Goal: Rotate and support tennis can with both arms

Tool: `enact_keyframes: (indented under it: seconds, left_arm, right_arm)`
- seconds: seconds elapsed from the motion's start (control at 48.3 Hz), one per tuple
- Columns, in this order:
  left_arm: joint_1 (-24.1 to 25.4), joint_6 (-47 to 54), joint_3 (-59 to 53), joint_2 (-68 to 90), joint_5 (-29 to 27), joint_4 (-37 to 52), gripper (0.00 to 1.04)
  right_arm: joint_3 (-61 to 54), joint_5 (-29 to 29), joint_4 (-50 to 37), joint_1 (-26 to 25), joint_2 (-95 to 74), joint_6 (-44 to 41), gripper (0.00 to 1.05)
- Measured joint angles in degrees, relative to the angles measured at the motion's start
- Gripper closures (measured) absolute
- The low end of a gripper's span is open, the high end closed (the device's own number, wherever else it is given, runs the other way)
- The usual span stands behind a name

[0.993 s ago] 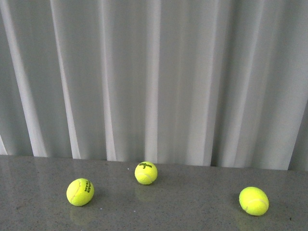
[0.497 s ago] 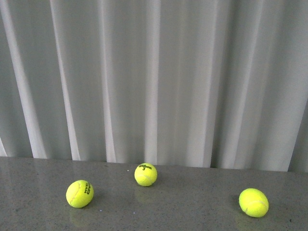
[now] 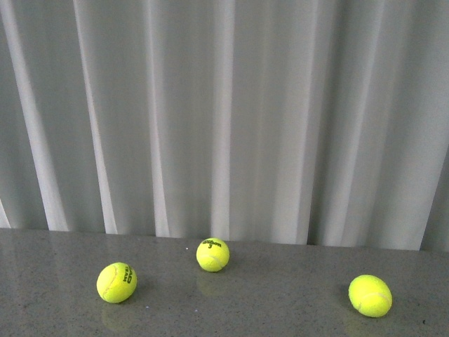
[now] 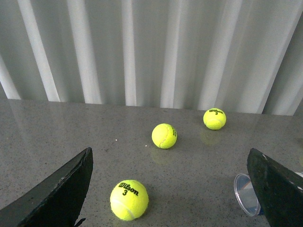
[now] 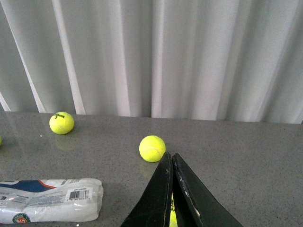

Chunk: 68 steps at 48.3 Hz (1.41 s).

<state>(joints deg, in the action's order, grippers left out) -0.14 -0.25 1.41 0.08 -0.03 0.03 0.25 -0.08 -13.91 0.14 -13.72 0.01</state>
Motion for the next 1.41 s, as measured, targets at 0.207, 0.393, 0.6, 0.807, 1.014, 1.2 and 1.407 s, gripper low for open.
enact_keyframes:
  seconds: [0.207,0.393,0.6,0.807,1.014,1.2,1.407]
  left_arm:
    - [0.00,0.00,0.00,0.00,0.00,0.00,0.07]
    - [0.00,0.00,0.00,0.00,0.00,0.00,0.07]
    - [0.00,0.00,0.00,0.00,0.00,0.00,0.07]
    - [0.00,0.00,0.00,-0.02,0.00,0.00,0.07]
    - [0.00,0.00,0.00,-0.02,0.00,0.00,0.07]
    - [0.00,0.00,0.00,-0.02,0.00,0.00,0.07]
    - [0.00,0.00,0.00,-0.02,0.00,0.00,0.07]
  right_arm:
    - [0.00,0.00,2.86,0.00,2.86,0.00,1.01]
    - [0.02,-0.04,12.20,0.00,10.12,-0.02,1.01]
    - [0.02,-0.02,13.84,0.00,13.42,-0.04,0.97]
    - [0.02,-0.02,13.86,0.00,13.42,-0.04,0.52]
    - [0.02,-0.02,13.88,0.00,13.44,-0.04,0.18]
    - [0.02,-0.04,13.88,0.00,13.46,-0.02,0.07]
    - [0.02,-0.02,13.88,0.00,13.46,-0.02,0.07]
